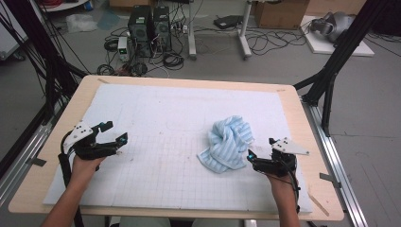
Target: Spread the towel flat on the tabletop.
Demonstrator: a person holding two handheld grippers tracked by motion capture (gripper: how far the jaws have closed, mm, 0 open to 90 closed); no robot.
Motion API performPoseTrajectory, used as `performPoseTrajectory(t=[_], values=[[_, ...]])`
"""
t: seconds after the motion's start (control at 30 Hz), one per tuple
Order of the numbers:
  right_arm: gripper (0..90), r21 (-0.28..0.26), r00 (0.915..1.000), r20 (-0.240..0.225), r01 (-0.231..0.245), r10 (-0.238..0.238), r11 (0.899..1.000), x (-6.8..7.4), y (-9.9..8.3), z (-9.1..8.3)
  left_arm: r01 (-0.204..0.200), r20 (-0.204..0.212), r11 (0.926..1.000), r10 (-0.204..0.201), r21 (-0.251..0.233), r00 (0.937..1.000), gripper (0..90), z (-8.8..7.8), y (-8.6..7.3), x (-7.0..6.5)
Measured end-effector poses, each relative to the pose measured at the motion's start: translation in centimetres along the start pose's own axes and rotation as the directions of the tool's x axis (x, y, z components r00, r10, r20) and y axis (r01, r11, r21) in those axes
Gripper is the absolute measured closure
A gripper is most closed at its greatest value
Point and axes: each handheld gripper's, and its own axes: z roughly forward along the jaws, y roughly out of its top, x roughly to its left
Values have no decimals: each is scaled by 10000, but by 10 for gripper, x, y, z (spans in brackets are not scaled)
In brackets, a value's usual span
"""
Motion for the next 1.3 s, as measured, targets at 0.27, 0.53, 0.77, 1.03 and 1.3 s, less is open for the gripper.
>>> performPoseTrajectory(t=[0.27, 0.53, 0.77, 1.03, 1.3], values=[[96, -15, 9999, -135, -101, 101, 9999, -5, -3, 0, -63, -64, 9999, 64, 138, 10000, 188, 3, -2, -1], [95, 255, 9963, -855, 149, -127, 9996, -1, -1, 4, -72, -17, 9999, 72, 145, 10000, 188, 4, -2, -3], [96, 439, 9947, -988, 338, -293, 9985, 2, 1, 8, -154, 12, 9998, 154, 151, 9999, 188, 5, 1, -3], [160, 862, 9883, -1356, 815, -694, 9929, 8, 6, 19, 21, -21, 10000, -20, 22, 10000, 188, 8, 4, 3], [251, 1331, 9828, -1672, 1009, -780, 9860, 14, 2, 36, -20, -43, 9997, 21, 246, 10000, 188, 10, 2, 4]])
